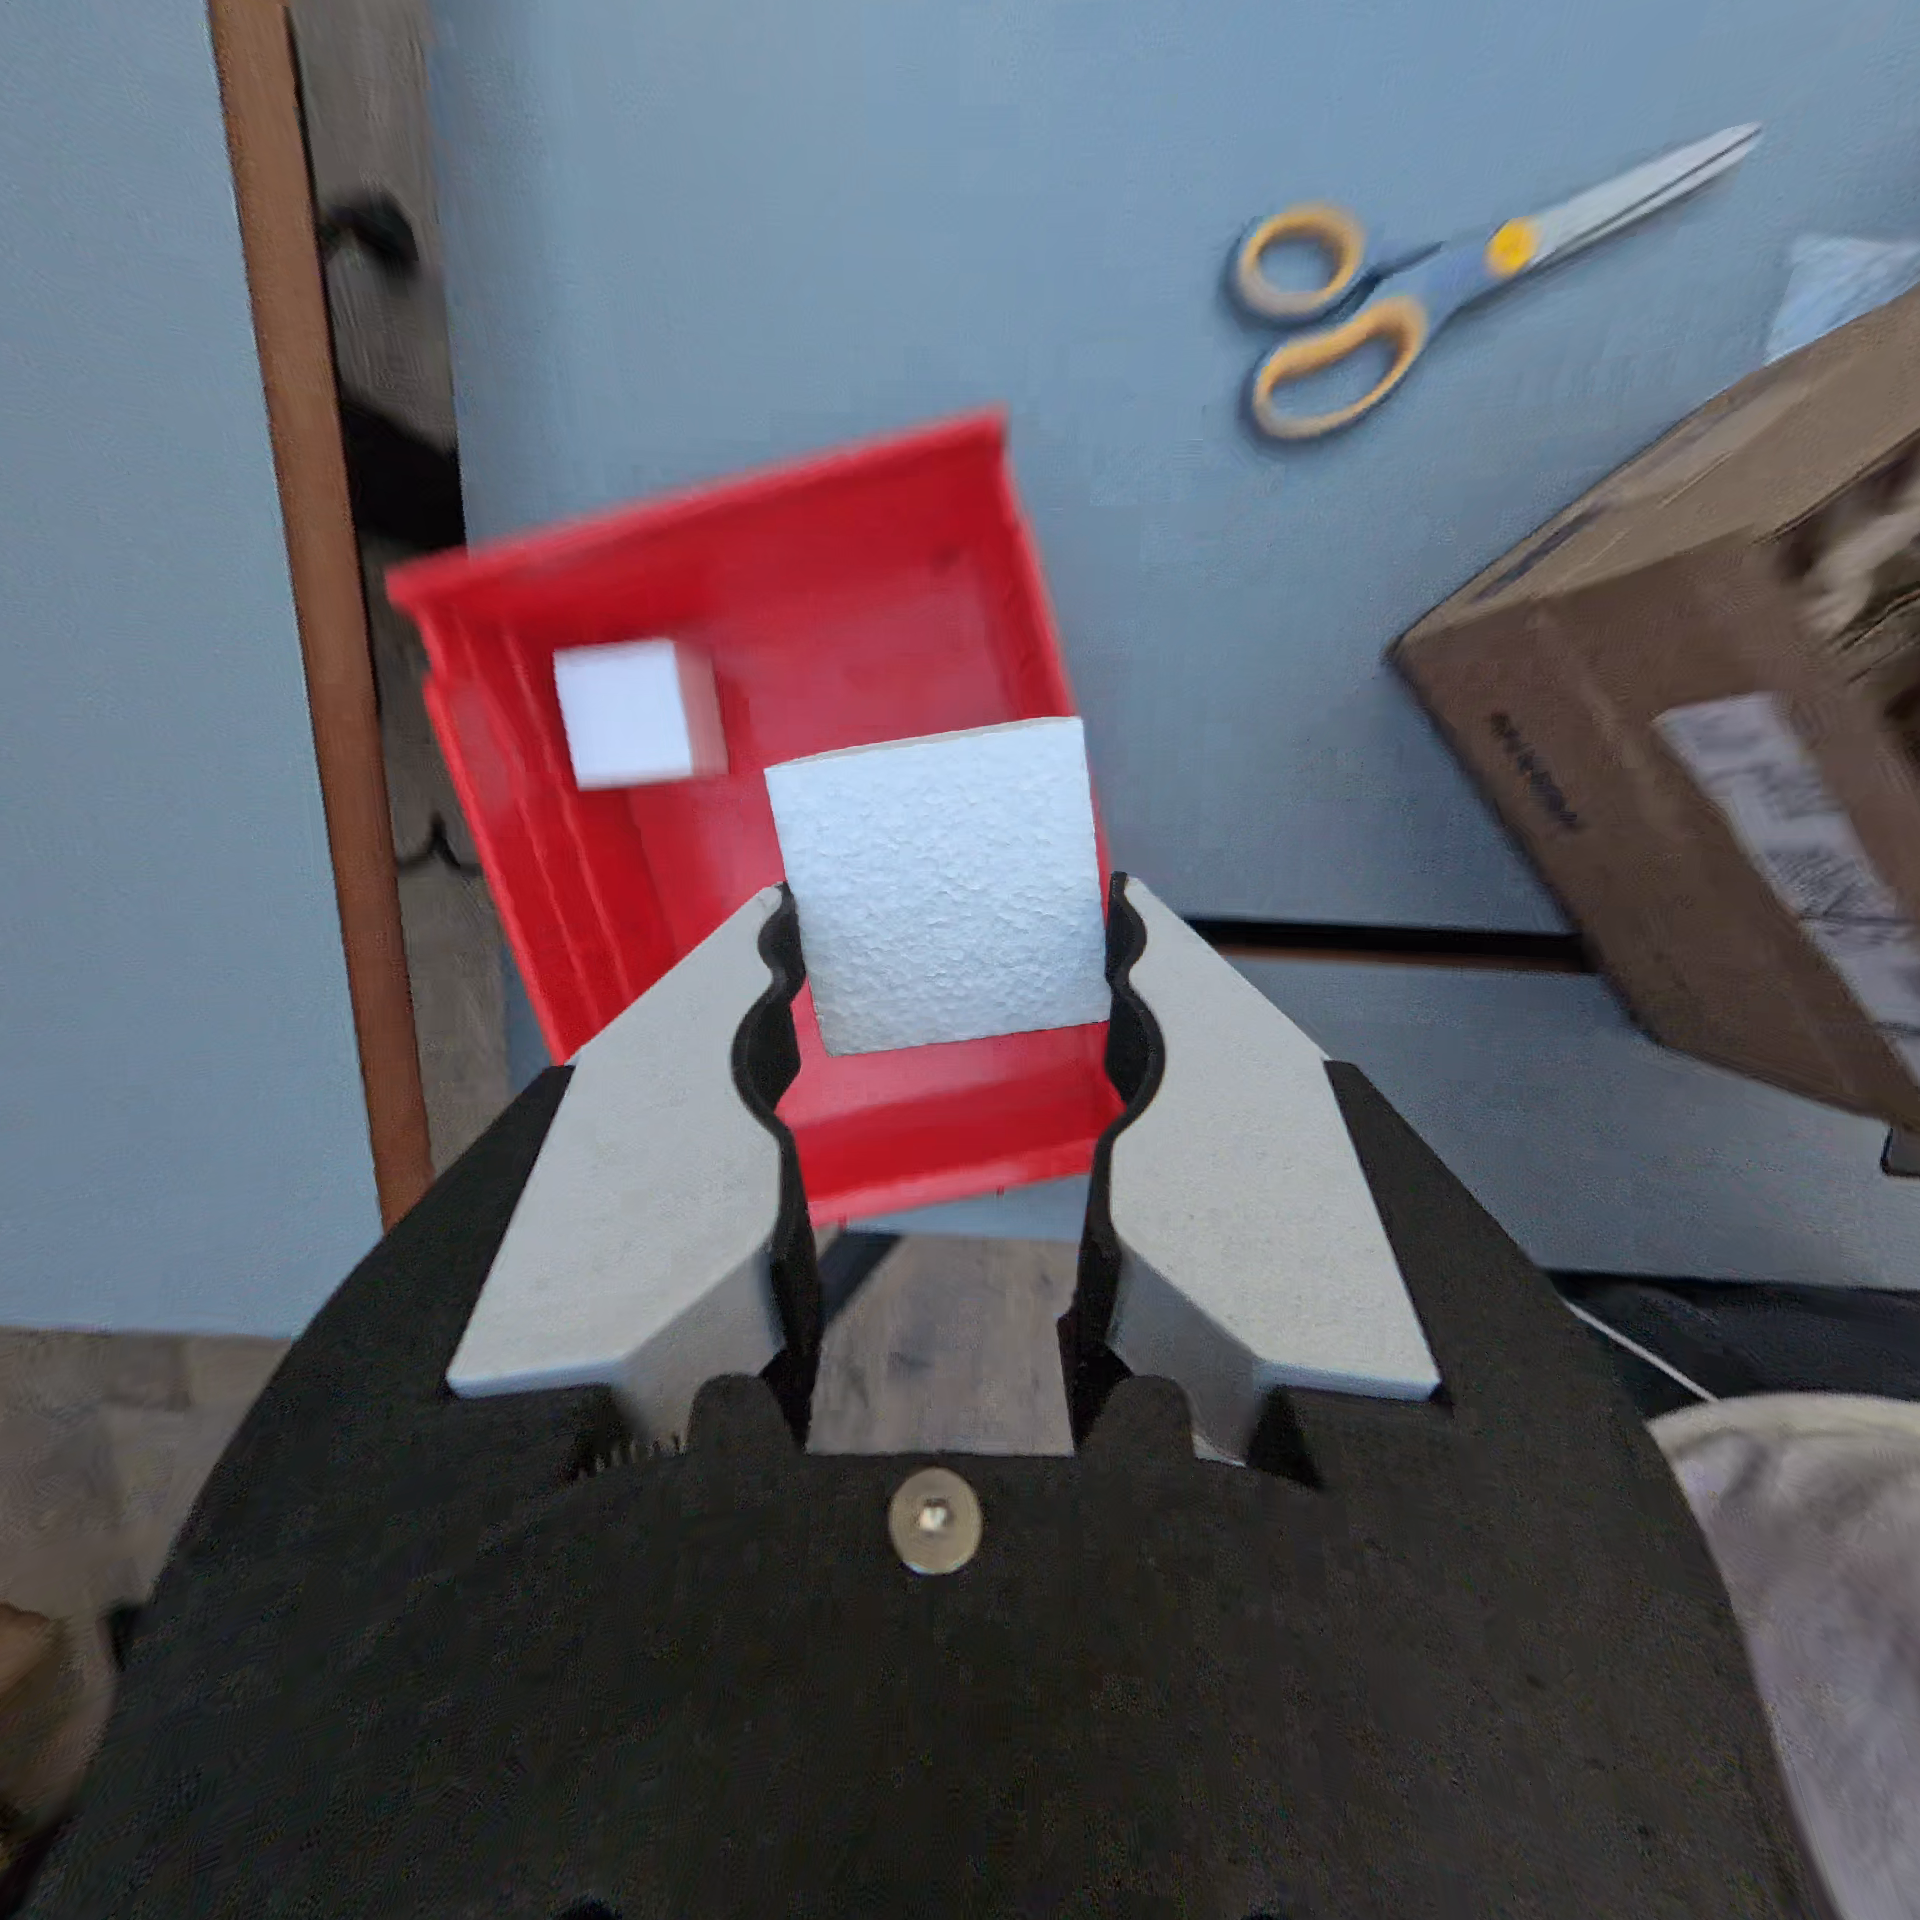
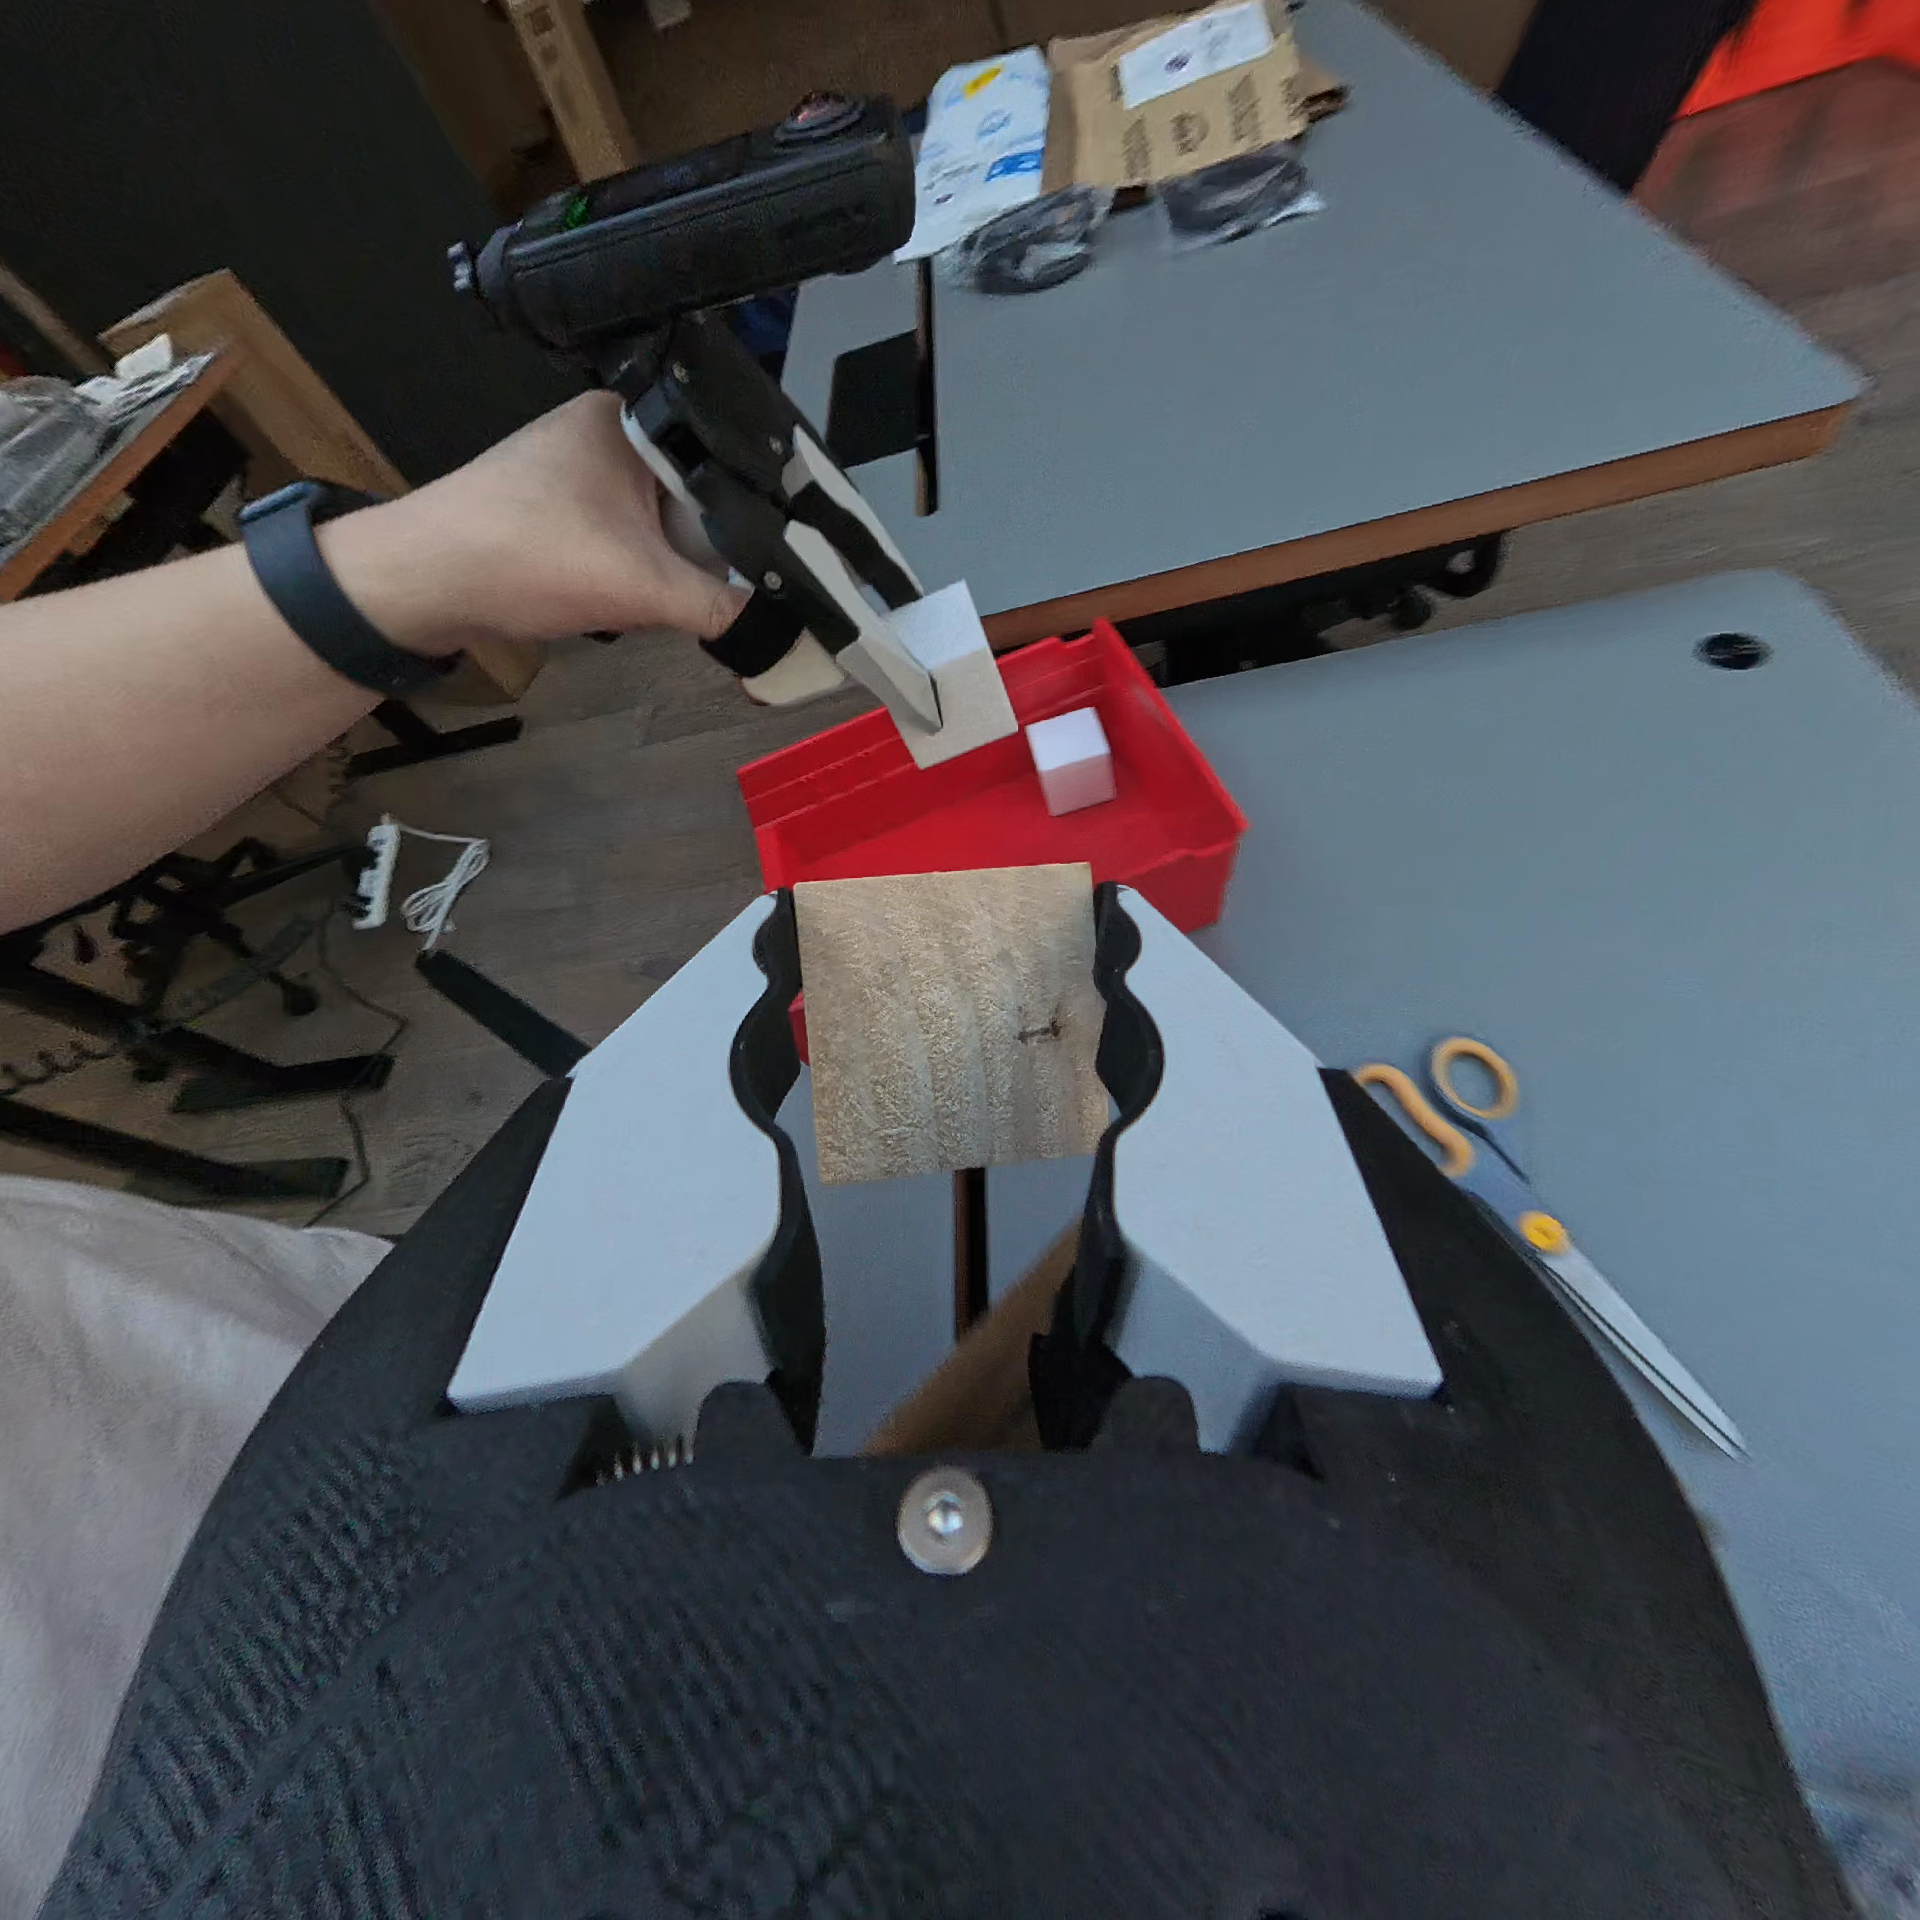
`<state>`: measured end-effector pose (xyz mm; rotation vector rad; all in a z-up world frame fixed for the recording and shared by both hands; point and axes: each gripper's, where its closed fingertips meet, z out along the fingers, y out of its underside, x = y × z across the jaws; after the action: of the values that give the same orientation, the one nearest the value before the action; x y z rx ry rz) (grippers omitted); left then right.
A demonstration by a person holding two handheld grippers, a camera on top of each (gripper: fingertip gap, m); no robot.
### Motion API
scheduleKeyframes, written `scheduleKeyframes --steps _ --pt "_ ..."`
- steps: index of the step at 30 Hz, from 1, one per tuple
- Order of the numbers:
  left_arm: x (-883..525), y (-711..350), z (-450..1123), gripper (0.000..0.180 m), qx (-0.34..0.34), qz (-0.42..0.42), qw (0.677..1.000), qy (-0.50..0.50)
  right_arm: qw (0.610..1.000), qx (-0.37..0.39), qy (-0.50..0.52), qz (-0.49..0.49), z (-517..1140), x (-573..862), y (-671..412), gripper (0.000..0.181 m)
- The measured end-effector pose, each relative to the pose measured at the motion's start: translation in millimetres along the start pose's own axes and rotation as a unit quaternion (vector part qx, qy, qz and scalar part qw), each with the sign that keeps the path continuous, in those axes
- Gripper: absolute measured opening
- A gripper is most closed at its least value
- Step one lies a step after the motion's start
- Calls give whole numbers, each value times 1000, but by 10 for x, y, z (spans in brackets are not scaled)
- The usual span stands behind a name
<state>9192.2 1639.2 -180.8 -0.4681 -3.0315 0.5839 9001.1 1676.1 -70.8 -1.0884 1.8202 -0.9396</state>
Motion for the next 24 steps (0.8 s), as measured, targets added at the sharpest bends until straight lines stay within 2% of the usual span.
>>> scheduleKeyframes --steps 2,4,8,10,13,16,18,20,22,24 --pt "-368 746 215 57 -33 -75 996 36 996 -59 -52 38 1063 -260 96 55" --pt "-559 1259 513 57 -49 -110 991 63 987 -124 -83 65 2008 -545 418 55" --pt "-817 1710 1080 57 -75 -109 988 79 966 -258 -16 5 3089 -572 1287 56" --pt "-845 1656 1205 58 -62 -102 988 95 954 -298 -14 15 3222 -580 1564 56" --pt "-794 1437 1159 83 -28 -66 991 110 959 -273 -24 66 3057 -615 1399 85" --pt "-772 1192 873 86 22 -40 993 107 984 -145 -10 100 2323 -499 549 84" --pt "-796 1055 620 83 67 -34 992 97 990 -57 105 70 1425 76 87 80" --pt "-803 950 387 82 111 -32 989 91 960 -16 276 38 310 992 53 78" --pt "-804 899 207 81 139 -37 986 84 923 -26 383 38 -639 1907 449 75" --pt "-809 901 96 81 151 -47 985 71 908 -109 394 97 -1126 2631 1254 90"
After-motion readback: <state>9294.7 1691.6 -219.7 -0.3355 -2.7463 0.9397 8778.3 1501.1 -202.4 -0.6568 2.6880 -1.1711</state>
